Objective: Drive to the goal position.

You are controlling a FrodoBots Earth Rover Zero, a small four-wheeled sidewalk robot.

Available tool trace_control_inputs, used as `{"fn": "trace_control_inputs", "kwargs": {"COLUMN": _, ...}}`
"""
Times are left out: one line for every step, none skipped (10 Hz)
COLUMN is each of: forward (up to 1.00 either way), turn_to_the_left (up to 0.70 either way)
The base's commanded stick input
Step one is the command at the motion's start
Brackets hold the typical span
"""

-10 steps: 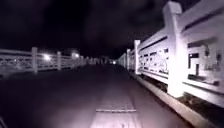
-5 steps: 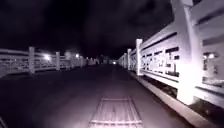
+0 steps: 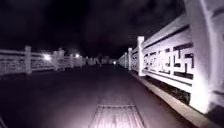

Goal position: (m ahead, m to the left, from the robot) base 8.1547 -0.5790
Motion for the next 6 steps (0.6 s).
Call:
{"fn": "trace_control_inputs", "kwargs": {"forward": 0.45, "turn_to_the_left": 0.0}}
{"fn": "trace_control_inputs", "kwargs": {"forward": 0.45, "turn_to_the_left": 0.0}}
{"fn": "trace_control_inputs", "kwargs": {"forward": 0.45, "turn_to_the_left": 0.0}}
{"fn": "trace_control_inputs", "kwargs": {"forward": 0.45, "turn_to_the_left": 0.0}}
{"fn": "trace_control_inputs", "kwargs": {"forward": 0.45, "turn_to_the_left": 0.0}}
{"fn": "trace_control_inputs", "kwargs": {"forward": 0.45, "turn_to_the_left": 0.0}}
